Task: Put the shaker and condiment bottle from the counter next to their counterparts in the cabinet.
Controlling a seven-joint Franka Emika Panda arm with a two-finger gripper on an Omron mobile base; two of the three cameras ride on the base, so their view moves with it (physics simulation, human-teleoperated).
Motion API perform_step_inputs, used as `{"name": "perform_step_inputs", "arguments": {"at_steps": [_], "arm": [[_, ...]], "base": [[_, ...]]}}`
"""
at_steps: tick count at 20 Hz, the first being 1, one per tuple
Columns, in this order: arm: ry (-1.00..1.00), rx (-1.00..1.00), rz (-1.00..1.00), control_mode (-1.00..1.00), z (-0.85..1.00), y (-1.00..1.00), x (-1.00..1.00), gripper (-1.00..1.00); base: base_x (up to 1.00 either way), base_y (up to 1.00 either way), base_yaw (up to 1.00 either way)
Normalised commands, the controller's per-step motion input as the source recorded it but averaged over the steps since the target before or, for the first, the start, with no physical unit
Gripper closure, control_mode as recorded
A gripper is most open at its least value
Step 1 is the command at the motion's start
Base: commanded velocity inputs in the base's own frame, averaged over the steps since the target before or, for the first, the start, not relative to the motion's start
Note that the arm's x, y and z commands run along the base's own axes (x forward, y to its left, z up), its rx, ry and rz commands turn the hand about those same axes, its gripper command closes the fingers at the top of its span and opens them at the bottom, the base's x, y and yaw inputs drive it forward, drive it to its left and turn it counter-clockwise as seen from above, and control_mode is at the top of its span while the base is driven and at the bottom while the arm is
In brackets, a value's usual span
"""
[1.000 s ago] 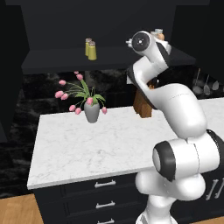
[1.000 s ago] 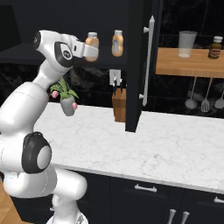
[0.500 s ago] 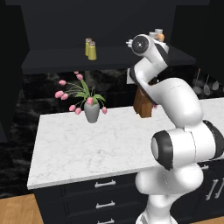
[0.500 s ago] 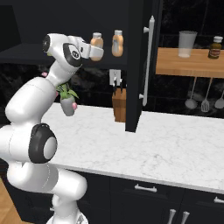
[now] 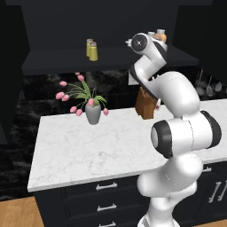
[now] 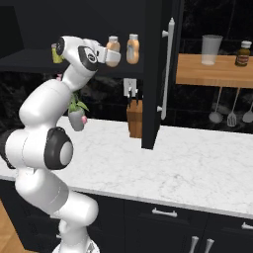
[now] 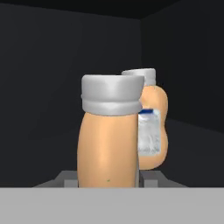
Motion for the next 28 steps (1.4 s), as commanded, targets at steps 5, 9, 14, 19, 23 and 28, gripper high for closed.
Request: {"name": "perform_step_inputs", "arguments": {"at_steps": [5,9,14,19,23,28], "arm": [[0.02,0.0,0.0,-1.0,0.0,-0.02,0.44,1.0],[0.0,-0.02,0.0,-1.0,0.0,-0.02,0.35,1.0],[0.0,-0.03,0.0,-1.0,-0.02,-0.01,0.19,-1.0],[0.0,-0.03,0.0,-1.0,0.0,-0.08,0.15,-1.0],[0.0,-0.03,0.0,-1.0,0.0,-0.14,0.09,-1.0],[-0.01,-0.03,0.0,-1.0,-0.05,0.0,-0.2,-1.0]], "base": [[0.0,0.0,0.0],[0.0,0.0,0.0],[0.0,0.0,0.0],[0.0,0.0,0.0],[0.0,0.0,0.0],[0.0,0.0,0.0]]}}
